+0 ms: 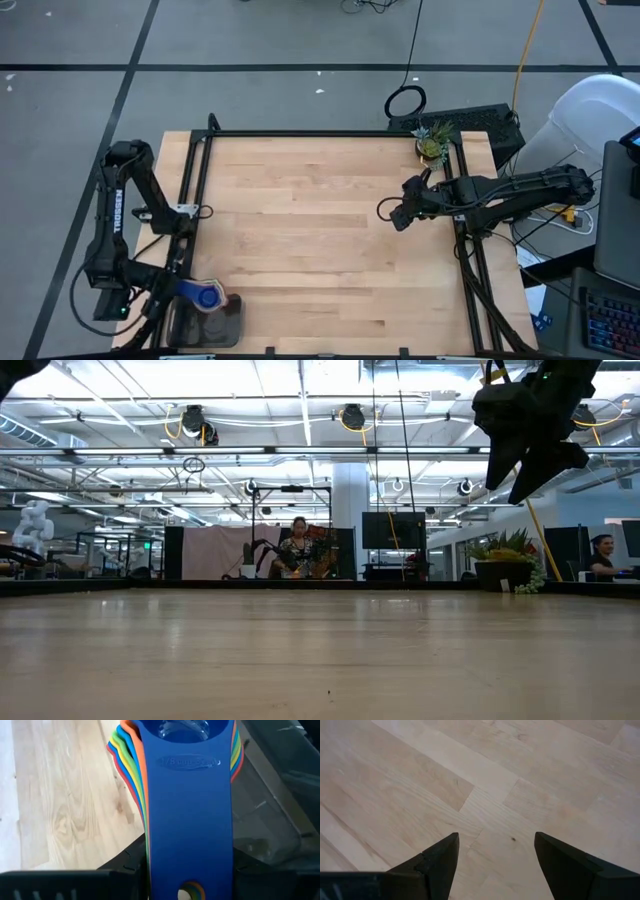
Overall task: Nest measuring cups in basket
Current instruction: Put the nested measuring cups into the black bin
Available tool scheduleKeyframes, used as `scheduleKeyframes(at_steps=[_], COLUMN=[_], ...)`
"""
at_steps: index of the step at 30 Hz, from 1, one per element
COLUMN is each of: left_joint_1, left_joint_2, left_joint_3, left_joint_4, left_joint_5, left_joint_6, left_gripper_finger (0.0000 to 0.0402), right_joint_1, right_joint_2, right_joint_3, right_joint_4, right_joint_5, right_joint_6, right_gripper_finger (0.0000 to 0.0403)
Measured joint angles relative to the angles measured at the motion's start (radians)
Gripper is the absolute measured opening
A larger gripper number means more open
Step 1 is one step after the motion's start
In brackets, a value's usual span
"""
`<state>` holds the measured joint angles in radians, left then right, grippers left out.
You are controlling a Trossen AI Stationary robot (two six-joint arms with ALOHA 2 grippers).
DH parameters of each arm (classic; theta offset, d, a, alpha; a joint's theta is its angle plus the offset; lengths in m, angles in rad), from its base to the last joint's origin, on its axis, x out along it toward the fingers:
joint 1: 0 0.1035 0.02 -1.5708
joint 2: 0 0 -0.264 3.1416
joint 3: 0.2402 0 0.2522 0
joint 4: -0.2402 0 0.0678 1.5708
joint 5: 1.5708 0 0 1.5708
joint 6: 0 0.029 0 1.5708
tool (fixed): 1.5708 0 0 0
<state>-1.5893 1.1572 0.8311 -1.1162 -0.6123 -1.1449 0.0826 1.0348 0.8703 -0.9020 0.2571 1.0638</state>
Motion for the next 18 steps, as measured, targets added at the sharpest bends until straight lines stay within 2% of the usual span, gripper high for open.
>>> scheduleKeyframes(at_steps=[5,10,18], left_joint_1=[0.055,0.104,0.166], left_joint_2=[-0.039,-0.092,-0.112], left_joint_3=[-0.062,-0.121,-0.124], left_joint_4=[0.064,0.180,0.281], left_joint_5=[0.033,0.041,0.070], left_joint_6=[0.022,0.128,0.294], left_gripper_finger=[0.0136,0.0136,0.0136], right_joint_1=[0.000,0.000,0.000], right_joint_2=[0.000,0.000,0.000], right_joint_3=[0.000,0.000,0.000], right_joint_4=[0.000,0.000,-0.001], right_joint_5=[0.000,0.000,0.000], right_joint_6=[0.009,0.008,-0.004], right_gripper_finger=[0.0254,0.0254,0.0254])
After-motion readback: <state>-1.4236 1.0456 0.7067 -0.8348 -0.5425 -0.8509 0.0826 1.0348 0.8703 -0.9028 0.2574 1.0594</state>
